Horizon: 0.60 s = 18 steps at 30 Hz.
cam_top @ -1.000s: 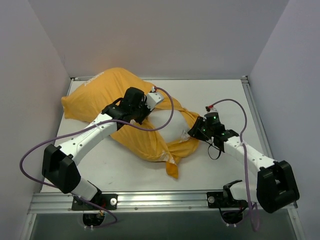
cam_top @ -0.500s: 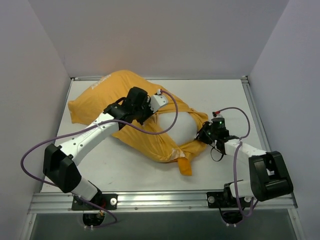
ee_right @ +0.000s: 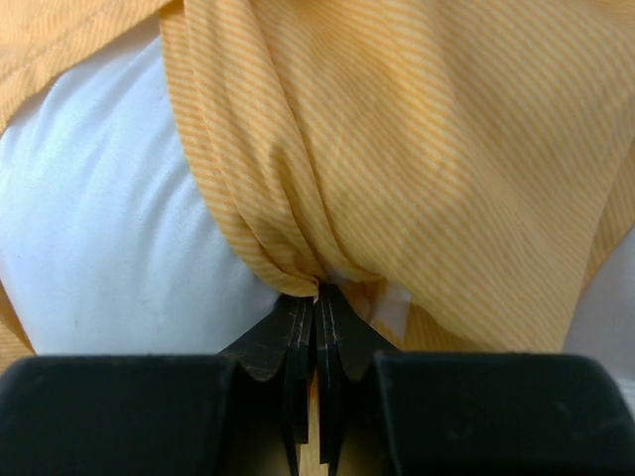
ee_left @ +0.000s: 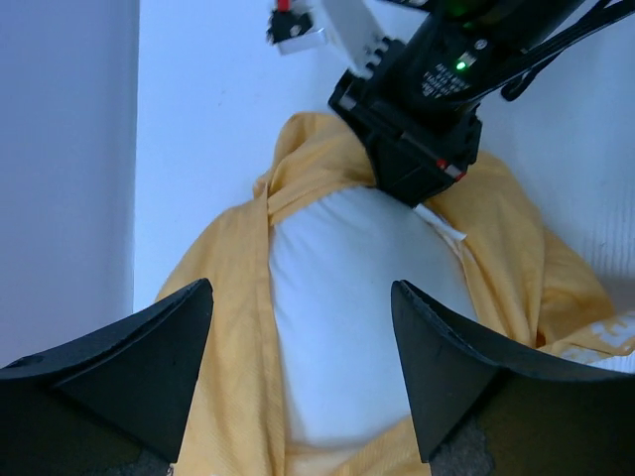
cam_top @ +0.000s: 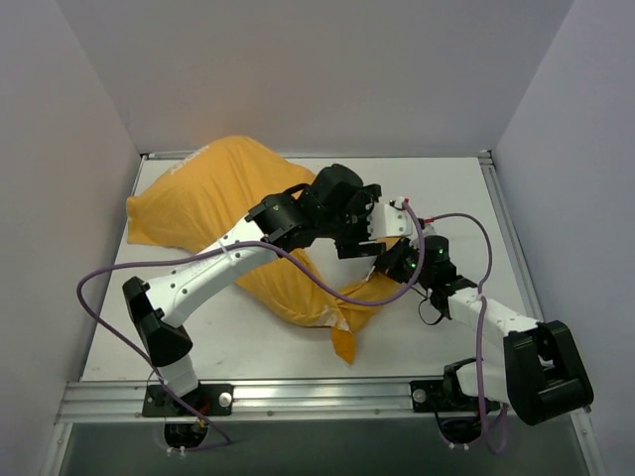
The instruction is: Remove the pillowcase from the pillow
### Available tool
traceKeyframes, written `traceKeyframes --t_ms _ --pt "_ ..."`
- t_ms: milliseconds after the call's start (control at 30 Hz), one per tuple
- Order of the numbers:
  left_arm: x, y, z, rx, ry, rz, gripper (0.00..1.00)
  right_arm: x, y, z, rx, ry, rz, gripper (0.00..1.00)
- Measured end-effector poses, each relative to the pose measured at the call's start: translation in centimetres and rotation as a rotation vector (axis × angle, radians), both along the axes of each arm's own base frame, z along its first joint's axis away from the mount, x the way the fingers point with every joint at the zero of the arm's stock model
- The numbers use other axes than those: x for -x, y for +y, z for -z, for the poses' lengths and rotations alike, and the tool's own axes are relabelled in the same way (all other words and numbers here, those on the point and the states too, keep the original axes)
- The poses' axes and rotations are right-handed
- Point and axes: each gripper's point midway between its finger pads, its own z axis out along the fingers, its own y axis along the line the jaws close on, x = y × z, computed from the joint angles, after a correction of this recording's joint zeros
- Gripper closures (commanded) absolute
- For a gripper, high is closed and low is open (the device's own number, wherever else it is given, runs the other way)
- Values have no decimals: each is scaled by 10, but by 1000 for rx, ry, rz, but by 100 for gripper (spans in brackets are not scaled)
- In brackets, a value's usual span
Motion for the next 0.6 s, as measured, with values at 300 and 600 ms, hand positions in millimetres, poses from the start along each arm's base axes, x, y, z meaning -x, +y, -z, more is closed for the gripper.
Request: traceKeyframes --t_ms 300,600 --pt "-2 -14 132 -302 89 73 14 8 1 6 -45 27 5 100" --pt "-36 6 174 -400 80 -9 75 5 -3 -4 -67 2 20 100"
